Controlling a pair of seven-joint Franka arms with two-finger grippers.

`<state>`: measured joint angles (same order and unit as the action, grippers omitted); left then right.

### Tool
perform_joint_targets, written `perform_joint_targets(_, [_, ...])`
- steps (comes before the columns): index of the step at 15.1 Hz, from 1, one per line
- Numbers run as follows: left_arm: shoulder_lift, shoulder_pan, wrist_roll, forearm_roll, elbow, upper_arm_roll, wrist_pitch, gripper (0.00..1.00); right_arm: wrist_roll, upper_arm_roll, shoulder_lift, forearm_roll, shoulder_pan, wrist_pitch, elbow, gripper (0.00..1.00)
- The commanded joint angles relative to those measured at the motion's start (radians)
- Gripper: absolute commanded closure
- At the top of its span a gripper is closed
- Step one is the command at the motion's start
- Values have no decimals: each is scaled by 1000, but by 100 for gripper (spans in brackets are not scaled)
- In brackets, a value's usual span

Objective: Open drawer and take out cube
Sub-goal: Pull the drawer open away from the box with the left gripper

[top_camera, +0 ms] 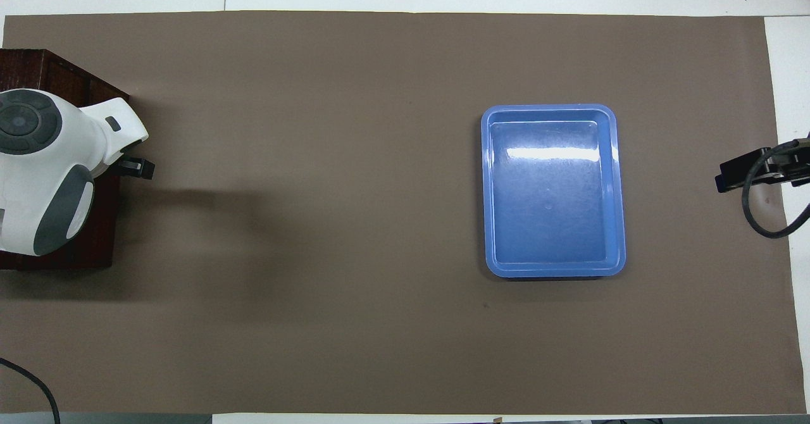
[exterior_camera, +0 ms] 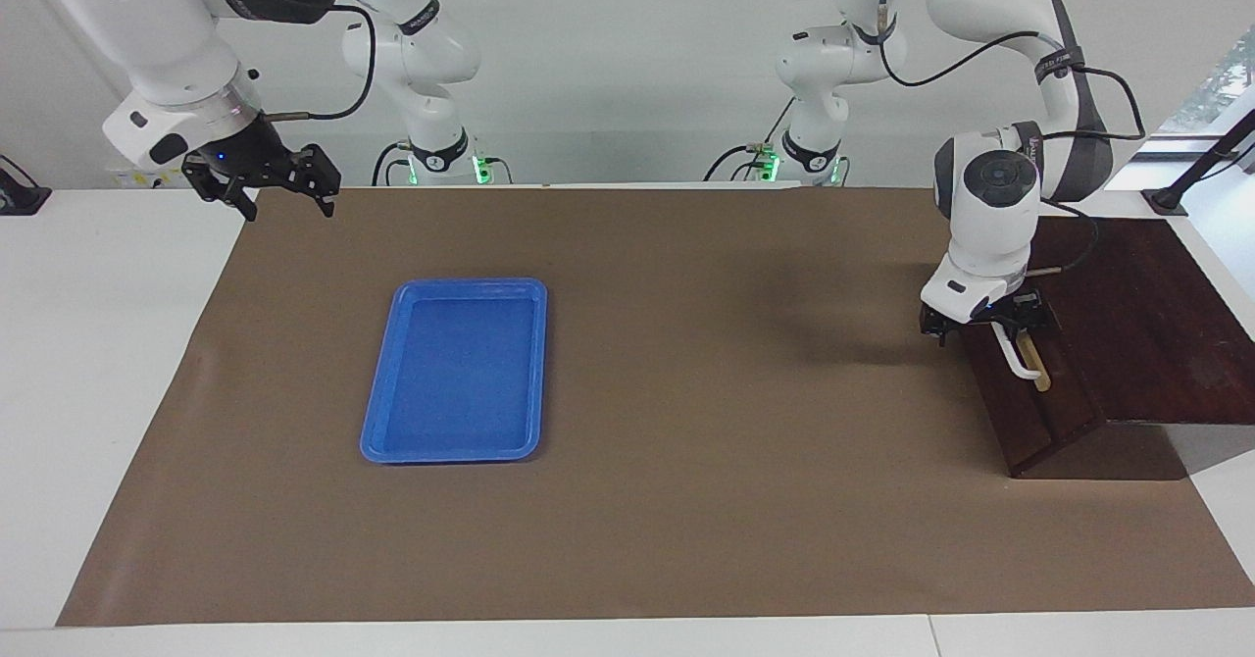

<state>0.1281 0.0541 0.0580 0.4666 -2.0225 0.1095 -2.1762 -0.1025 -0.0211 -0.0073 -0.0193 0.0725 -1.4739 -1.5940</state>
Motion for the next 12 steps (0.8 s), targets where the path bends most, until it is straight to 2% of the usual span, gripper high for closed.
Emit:
perform_joint_targets(1, [-13,7,-7,15,-33,4,-37,0,-22,-10,-22,-13,13,-2,-23,0])
perform_joint_targets(4, [-7,-10,-7,15,-33,6,-31,0,-22,-11,-22,-13,13,-2,-23,0])
perform_joint_targets(12, [-8,-157,-4,4,-16,9,27,0,-22,-10,-22,-13,13,-2,-23,0])
